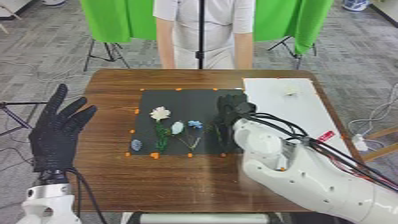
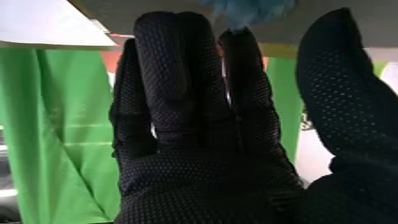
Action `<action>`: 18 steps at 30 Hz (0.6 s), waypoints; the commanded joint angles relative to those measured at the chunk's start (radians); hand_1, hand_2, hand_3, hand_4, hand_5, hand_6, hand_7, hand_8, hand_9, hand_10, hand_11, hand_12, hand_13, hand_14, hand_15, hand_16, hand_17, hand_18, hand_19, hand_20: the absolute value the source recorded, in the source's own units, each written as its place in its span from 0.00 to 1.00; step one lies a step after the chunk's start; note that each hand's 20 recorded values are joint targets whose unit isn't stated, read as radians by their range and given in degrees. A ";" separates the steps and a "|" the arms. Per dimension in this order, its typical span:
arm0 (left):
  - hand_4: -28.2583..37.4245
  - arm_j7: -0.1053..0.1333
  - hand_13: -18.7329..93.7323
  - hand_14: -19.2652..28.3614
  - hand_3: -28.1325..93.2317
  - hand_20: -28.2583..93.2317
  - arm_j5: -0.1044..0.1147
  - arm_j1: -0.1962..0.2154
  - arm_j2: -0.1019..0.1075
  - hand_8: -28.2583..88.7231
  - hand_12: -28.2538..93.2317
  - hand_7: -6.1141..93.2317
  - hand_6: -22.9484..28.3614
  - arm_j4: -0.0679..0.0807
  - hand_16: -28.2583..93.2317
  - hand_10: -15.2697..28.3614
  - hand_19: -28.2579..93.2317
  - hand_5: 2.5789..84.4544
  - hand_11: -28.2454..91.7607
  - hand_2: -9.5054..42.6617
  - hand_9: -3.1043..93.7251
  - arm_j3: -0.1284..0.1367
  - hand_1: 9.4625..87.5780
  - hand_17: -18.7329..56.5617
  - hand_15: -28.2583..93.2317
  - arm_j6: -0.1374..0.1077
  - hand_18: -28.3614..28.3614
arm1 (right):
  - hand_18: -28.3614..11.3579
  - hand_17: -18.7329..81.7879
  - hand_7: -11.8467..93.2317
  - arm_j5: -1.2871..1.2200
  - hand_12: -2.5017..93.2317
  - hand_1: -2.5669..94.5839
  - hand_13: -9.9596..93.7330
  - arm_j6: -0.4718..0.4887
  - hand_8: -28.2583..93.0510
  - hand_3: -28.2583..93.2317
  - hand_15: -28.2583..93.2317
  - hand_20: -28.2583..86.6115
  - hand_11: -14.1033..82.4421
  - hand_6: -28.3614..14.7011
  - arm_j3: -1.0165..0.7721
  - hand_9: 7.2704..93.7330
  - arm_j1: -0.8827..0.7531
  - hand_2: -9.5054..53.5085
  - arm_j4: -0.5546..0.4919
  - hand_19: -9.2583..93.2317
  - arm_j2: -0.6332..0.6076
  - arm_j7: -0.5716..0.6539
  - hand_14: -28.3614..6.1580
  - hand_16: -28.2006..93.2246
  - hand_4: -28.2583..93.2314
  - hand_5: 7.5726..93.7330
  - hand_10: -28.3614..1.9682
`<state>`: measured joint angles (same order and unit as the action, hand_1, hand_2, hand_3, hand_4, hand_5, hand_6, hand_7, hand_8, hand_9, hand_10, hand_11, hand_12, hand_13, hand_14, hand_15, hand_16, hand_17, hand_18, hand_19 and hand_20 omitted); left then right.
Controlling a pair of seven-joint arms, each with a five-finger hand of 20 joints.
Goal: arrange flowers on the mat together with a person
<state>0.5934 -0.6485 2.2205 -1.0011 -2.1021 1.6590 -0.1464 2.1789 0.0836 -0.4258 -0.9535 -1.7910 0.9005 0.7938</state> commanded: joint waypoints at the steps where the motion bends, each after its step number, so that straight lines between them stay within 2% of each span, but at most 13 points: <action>1: 0.03 -0.006 0.44 0.90 0.84 0.25 0.004 0.023 -0.006 0.16 0.33 0.18 0.53 -0.007 0.19 0.75 0.72 0.33 0.42 0.33 0.40 0.002 0.16 0.18 0.59 -0.012 0.97 | 0.20 0.39 0.27 -0.004 0.21 0.41 0.67 0.027 0.12 0.82 0.79 0.40 0.49 0.61 -0.045 0.66 -0.019 0.00 -0.071 0.80 -0.013 -0.018 0.45 0.34 0.01 0.58 0.39; 3: 0.04 -0.004 0.44 0.90 0.84 0.25 0.004 0.026 -0.006 0.16 0.33 0.18 0.53 -0.009 0.19 0.75 0.72 0.33 0.42 0.33 0.40 0.004 0.16 0.18 0.59 -0.014 0.97 | 0.19 0.39 0.26 -0.032 0.21 0.41 0.67 0.028 0.12 0.81 0.79 0.40 0.49 0.60 -0.096 0.66 -0.053 0.00 -0.109 0.80 -0.024 -0.029 0.44 0.34 0.01 0.57 0.39; 5: 0.03 -0.016 0.44 0.90 0.84 0.25 -0.004 0.026 -0.012 0.16 0.33 0.18 0.53 -0.010 0.19 0.75 0.72 0.33 0.42 0.33 0.40 0.009 0.17 0.18 0.59 -0.011 0.97 | 0.18 0.39 0.26 -0.127 0.21 0.39 0.67 -0.004 0.12 0.81 0.78 0.40 0.48 0.60 -0.186 0.65 -0.117 0.02 -0.163 0.80 -0.041 -0.047 0.43 0.33 0.01 0.57 0.38; 10: 0.03 -0.026 0.43 0.91 0.83 0.25 -0.017 0.052 -0.018 0.16 0.33 0.18 0.53 -0.022 0.19 0.75 0.72 0.33 0.42 0.33 0.40 0.028 0.16 0.18 0.59 -0.017 0.97 | 0.16 0.36 0.24 -0.522 0.20 0.30 0.64 -0.029 0.13 0.79 0.73 0.39 0.42 0.57 -0.513 0.63 -0.332 0.17 -0.285 0.76 -0.031 -0.111 0.35 0.32 0.02 0.55 0.32; 14: 0.03 -0.046 0.43 0.91 0.83 0.25 -0.031 0.076 -0.031 0.16 0.33 0.18 0.53 -0.034 0.19 0.75 0.73 0.33 0.41 0.33 0.40 0.054 0.16 0.18 0.59 -0.009 0.97 | 0.15 0.36 0.23 -0.803 0.19 0.27 0.63 -0.046 0.13 0.78 0.73 0.39 0.39 0.55 -0.722 0.62 -0.471 0.23 -0.339 0.76 -0.007 -0.174 0.30 0.31 0.03 0.54 0.28; 15: 0.03 -0.051 0.43 0.91 0.83 0.26 -0.036 0.072 -0.037 0.16 0.33 0.18 0.53 -0.031 0.19 0.75 0.74 0.33 0.41 0.33 0.40 0.060 0.16 0.19 0.59 0.003 0.97 | 0.14 0.35 0.23 -0.858 0.19 0.26 0.62 -0.078 0.13 0.77 0.72 0.38 0.39 0.55 -0.752 0.62 -0.494 0.25 -0.350 0.75 -0.011 -0.187 0.28 0.31 0.03 0.53 0.27; 16: 0.03 -0.050 0.43 0.92 0.83 0.26 -0.034 0.080 -0.037 0.16 0.33 0.18 0.53 -0.036 0.19 0.75 0.76 0.33 0.41 0.33 0.40 0.064 0.16 0.20 0.59 0.003 0.98 | 0.13 0.35 0.23 -0.900 0.19 0.25 0.62 -0.085 0.13 0.77 0.71 0.38 0.38 0.54 -0.785 0.61 -0.517 0.27 -0.356 0.74 -0.004 -0.198 0.26 0.31 0.04 0.53 0.26; 18: 0.02 -0.058 0.44 0.93 0.83 0.28 -0.045 0.081 -0.038 0.17 0.33 0.18 0.53 -0.040 0.19 0.75 0.79 0.33 0.41 0.33 0.40 0.070 0.16 0.21 0.63 0.005 0.99 | 0.12 0.34 0.22 -1.050 0.18 0.23 0.60 -0.071 0.14 0.77 0.68 0.37 0.35 0.54 -0.877 0.60 -0.583 0.30 -0.359 0.73 0.010 -0.246 0.22 0.30 0.04 0.52 0.24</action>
<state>0.5639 -0.6678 2.2675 -1.0166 -2.1295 1.7048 -0.1508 1.5998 0.0642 -1.0148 -1.3226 -2.1277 0.8914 0.6306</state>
